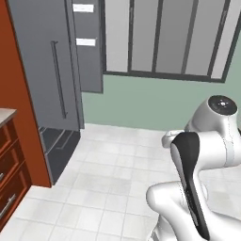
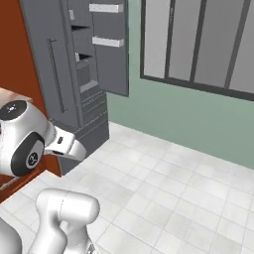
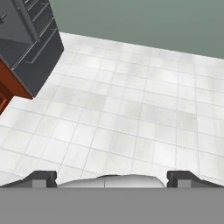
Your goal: Gather the squash and potato from the fridge and place them on a tray on the dining counter. Then gather the chicken drumstick and steak from the fridge and place them on the other tray.
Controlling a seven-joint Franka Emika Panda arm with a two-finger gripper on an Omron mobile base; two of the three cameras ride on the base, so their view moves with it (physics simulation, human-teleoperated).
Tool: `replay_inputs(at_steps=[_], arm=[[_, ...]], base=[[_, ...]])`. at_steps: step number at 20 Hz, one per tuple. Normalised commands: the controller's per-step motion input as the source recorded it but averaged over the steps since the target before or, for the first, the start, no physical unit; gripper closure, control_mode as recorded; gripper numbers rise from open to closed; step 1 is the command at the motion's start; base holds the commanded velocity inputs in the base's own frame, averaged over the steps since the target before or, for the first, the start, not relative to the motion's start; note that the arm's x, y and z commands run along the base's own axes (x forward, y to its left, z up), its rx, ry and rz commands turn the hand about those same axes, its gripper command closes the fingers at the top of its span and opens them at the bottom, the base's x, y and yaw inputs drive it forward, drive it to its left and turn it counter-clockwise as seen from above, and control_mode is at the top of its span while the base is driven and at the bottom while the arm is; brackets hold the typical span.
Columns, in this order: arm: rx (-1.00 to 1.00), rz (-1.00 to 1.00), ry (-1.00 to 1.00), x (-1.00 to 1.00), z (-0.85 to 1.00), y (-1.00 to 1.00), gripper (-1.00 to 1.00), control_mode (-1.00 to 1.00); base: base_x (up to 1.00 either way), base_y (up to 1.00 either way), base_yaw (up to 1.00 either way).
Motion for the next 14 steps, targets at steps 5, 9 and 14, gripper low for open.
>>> replay_inputs(at_steps=[5, 9, 14], arm=[[0.00, 0.00, 0.00, 0.00, 0.00, 0.00, -1.00, 1.00], [0.00, 0.00, 0.00, 0.00, 0.00, 0.00, -1.00, 1.00], [0.00, 0.00, 0.00, 0.00, 0.00, 0.00, -1.00, 1.00]], base=[[0.30, -0.73, 0.28], [0.26, -0.74, 0.32], [0.29, -0.72, 0.32]])
